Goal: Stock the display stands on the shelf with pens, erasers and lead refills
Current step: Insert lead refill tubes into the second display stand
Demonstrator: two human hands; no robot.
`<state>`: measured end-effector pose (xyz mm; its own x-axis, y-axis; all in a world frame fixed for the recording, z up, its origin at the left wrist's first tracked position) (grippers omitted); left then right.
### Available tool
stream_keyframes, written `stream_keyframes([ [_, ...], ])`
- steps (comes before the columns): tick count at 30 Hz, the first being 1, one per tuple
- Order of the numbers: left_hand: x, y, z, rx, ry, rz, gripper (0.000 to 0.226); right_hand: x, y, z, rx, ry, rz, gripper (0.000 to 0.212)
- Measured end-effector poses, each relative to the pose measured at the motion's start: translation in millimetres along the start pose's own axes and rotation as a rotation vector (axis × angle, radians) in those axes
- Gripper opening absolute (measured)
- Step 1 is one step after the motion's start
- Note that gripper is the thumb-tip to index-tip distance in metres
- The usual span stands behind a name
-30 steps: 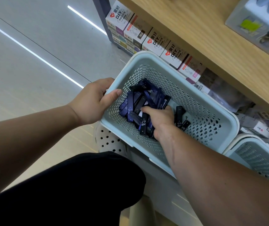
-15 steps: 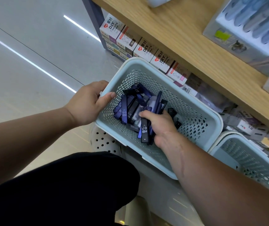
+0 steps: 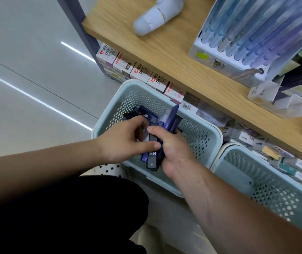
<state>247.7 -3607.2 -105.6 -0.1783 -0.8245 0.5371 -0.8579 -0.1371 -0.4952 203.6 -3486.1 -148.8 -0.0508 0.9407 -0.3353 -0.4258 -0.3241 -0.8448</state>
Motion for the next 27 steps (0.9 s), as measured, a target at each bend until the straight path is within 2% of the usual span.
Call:
stream_keyframes([
  [5, 4, 1, -8, 0.006, -0.169, 0.019, 0.047, -7, -10, 11, 0.061, -0.013, -0.009, 0.061],
  [7, 6, 3, -13, 0.0, -0.102, 0.038, 0.039, -6, -15, 13, 0.069, 0.001, -0.008, 0.06],
  [10, 11, 1, -18, -0.038, -0.032, 0.039, 0.033, -3, -21, 15, 0.061, 0.065, 0.002, 0.043],
  [12, 12, -2, -21, -0.057, -0.084, 0.056, 0.041, -3, -25, 16, 0.044, 0.1, 0.024, 0.041],
  [16, 15, -6, -20, -0.041, -0.183, 0.094, 0.056, -6, -31, 21, 0.044, 0.088, 0.037, 0.054],
  [18, 13, -8, -21, -0.008, -0.253, 0.151, 0.065, -7, -33, 23, 0.046, 0.088, 0.035, 0.053],
  [19, 12, -9, -22, 0.006, -0.302, 0.179, 0.061, -7, -34, 25, 0.05, 0.088, 0.036, 0.053],
  [23, 16, -14, -33, 0.03, -0.409, 0.21, 0.017, -10, -40, 34, 0.065, 0.074, 0.056, 0.059],
  [27, 32, -15, -51, 0.045, -0.442, 0.276, 0.015, -13, -54, 50, 0.083, 0.111, 0.125, 0.062],
])
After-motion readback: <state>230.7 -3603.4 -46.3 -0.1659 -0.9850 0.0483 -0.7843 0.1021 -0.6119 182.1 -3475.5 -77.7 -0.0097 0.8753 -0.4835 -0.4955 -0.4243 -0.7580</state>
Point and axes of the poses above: each hand's wrist, its own y-axis towards the middle knuckle, its own x-axis out of the back of the hand, z = x × y, the point moved 8 cm from there along y, towards the middle knuckle, and after that the axes turned 14 degrees about y, right-handed, at the moved point
